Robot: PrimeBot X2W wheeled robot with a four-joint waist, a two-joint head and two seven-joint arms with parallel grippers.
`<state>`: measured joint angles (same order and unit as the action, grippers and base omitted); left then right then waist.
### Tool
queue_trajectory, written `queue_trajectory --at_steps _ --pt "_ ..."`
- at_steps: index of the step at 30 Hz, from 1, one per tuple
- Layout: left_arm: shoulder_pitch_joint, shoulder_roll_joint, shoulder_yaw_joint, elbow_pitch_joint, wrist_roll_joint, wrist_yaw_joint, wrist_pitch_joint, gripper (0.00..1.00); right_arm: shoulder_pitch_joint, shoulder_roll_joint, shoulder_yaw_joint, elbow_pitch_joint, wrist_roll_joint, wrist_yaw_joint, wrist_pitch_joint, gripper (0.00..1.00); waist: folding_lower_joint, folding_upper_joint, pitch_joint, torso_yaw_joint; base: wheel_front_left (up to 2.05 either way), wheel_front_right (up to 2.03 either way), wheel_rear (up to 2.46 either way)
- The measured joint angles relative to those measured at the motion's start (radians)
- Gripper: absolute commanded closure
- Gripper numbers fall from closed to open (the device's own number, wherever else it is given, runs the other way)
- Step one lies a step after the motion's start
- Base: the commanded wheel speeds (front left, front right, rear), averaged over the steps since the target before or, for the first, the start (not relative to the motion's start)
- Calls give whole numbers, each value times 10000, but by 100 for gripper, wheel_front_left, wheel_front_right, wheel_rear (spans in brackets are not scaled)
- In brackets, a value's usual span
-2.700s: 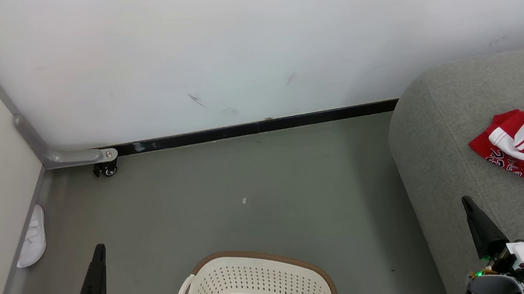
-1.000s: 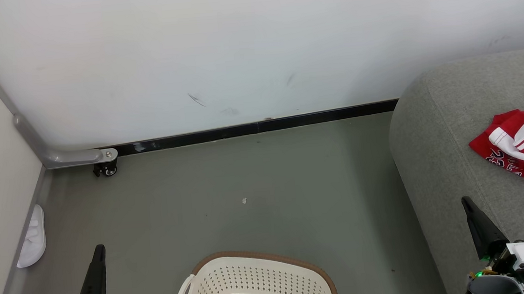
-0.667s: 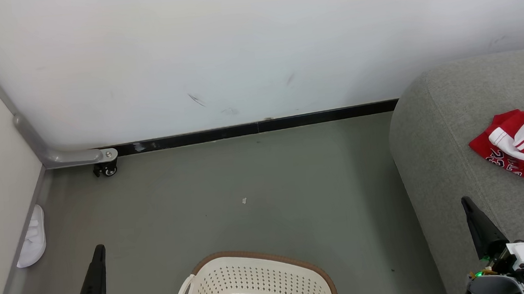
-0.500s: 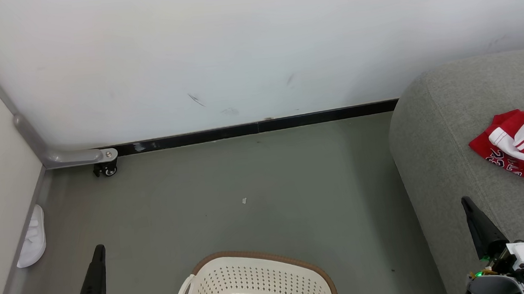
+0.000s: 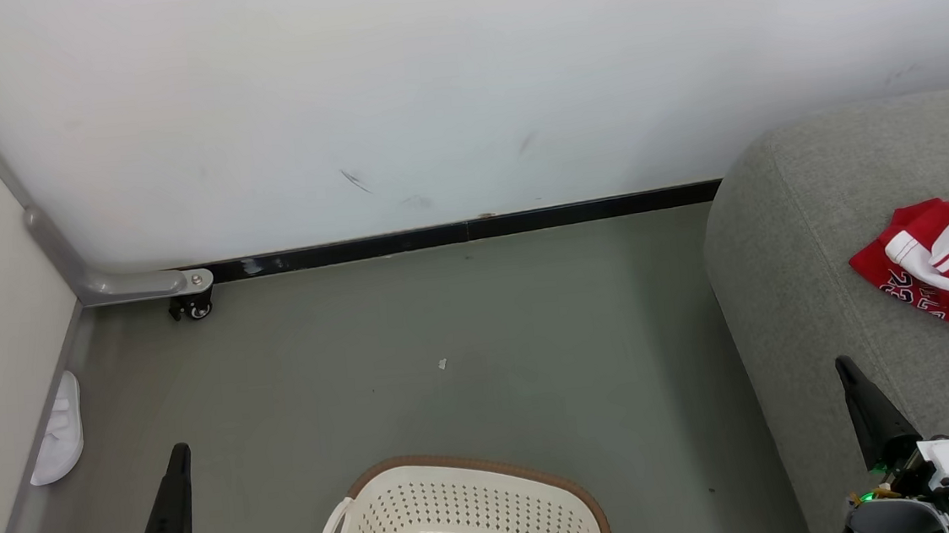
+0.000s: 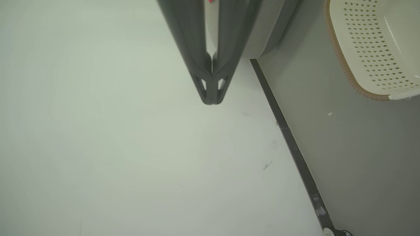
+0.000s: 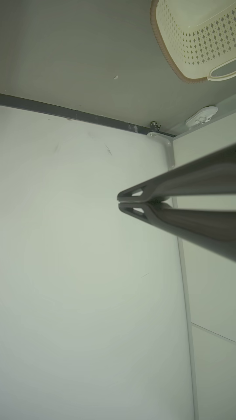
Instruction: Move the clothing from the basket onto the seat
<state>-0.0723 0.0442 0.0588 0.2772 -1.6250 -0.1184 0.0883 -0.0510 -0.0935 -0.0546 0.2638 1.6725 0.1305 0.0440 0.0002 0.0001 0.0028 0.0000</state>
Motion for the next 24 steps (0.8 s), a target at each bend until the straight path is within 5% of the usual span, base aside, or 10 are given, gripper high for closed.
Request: queue_trajectory --at_steps 24 --pt "0 -10 10 -4 0 0 42 100 0 17 -19 0 0 0 15 100 0 0 1 0 0 0 0"
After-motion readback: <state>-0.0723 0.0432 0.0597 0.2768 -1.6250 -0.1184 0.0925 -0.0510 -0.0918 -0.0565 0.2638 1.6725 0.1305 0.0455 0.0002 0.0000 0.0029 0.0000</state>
